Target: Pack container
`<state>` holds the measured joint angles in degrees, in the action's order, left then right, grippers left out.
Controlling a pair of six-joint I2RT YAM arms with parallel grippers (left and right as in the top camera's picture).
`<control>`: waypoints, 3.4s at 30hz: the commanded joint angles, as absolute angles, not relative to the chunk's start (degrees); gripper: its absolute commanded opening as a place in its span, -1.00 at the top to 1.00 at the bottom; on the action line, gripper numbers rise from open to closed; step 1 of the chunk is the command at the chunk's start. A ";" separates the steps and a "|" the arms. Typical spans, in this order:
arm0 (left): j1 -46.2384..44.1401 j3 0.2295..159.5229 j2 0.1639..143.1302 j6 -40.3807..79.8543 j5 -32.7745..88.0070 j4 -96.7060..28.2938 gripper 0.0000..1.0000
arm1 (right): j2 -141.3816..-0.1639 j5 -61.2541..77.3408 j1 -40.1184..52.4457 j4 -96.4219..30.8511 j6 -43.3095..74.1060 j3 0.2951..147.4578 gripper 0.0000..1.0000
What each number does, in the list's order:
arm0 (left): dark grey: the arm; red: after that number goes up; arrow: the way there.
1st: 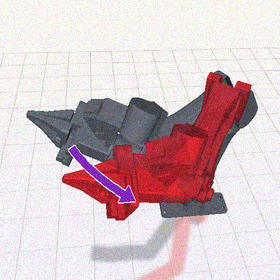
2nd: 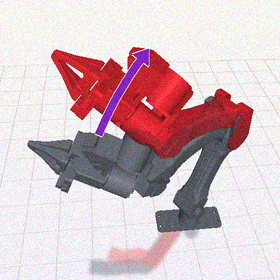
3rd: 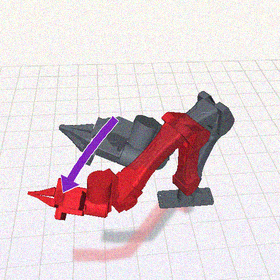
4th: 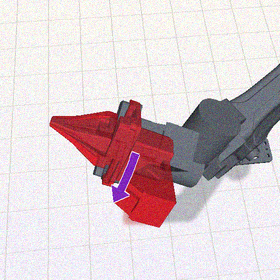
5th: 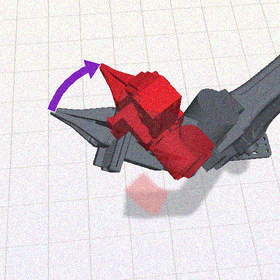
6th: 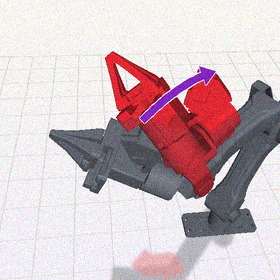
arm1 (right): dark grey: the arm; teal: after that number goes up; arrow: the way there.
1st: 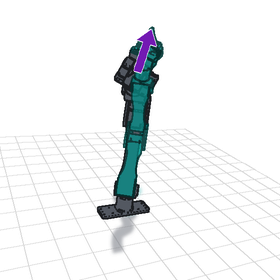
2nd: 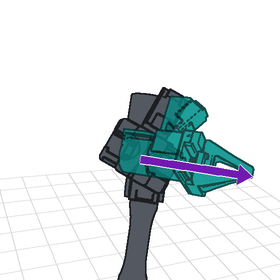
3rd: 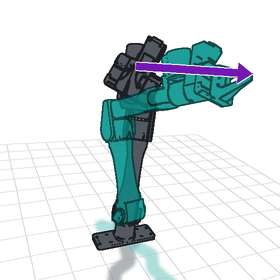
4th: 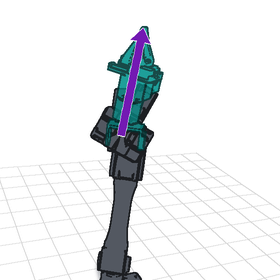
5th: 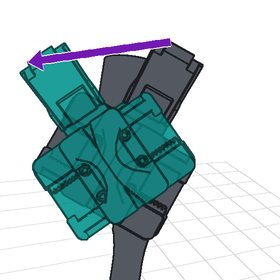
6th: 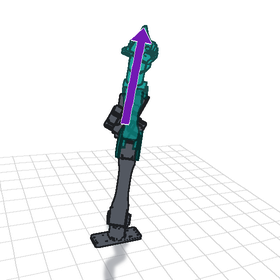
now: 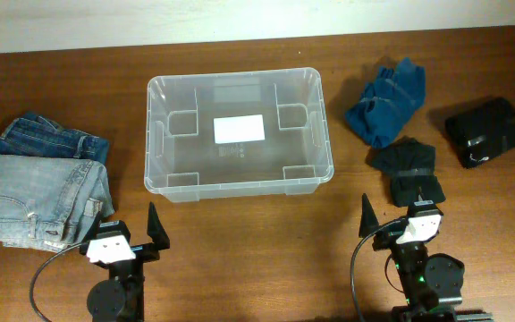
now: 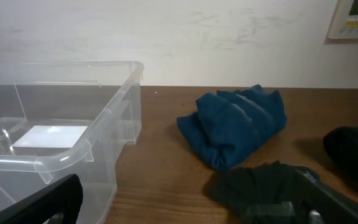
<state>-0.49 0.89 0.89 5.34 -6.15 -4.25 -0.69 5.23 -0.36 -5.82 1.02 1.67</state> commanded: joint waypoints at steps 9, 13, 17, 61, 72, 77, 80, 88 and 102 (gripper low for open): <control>-0.60 0.58 0.78 4.43 -5.34 -4.36 -0.99 | -1.50 4.73 -0.82 -3.99 0.84 0.32 -0.97; -0.60 0.58 0.78 4.43 -5.34 -4.36 -0.99 | -1.50 4.73 -0.82 -3.99 0.84 0.32 -0.97; -0.60 0.58 0.78 4.43 -5.34 -4.36 -0.99 | -1.50 4.73 -0.82 -3.99 0.84 0.32 -0.97; -0.58 23.94 13.67 4.21 -6.00 -12.95 -0.99 | -1.50 4.73 -0.82 -3.99 0.84 0.32 -0.97; -0.60 56.73 49.39 4.23 14.20 -32.40 -0.99 | -1.50 4.73 -0.82 -3.99 0.84 0.32 -0.97; 5.28 56.73 54.96 19.42 3.99 -34.63 -0.99 | -1.50 4.73 -0.82 -3.99 0.84 0.32 -0.97; 13.30 56.73 57.30 32.62 1.85 -38.72 -0.99 | -1.50 4.73 -0.82 -3.99 0.84 0.32 -0.97; 36.29 56.29 65.67 36.95 12.58 -41.65 -0.99 | -1.50 4.73 -0.82 -3.99 0.84 0.32 -0.97; 46.96 55.94 87.11 36.53 14.15 -45.69 -0.99 | -1.50 4.73 -0.82 -3.99 0.84 0.32 -0.97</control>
<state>44.99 55.72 85.93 36.29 13.56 -45.45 -1.78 5.04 -0.40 -4.01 1.04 0.82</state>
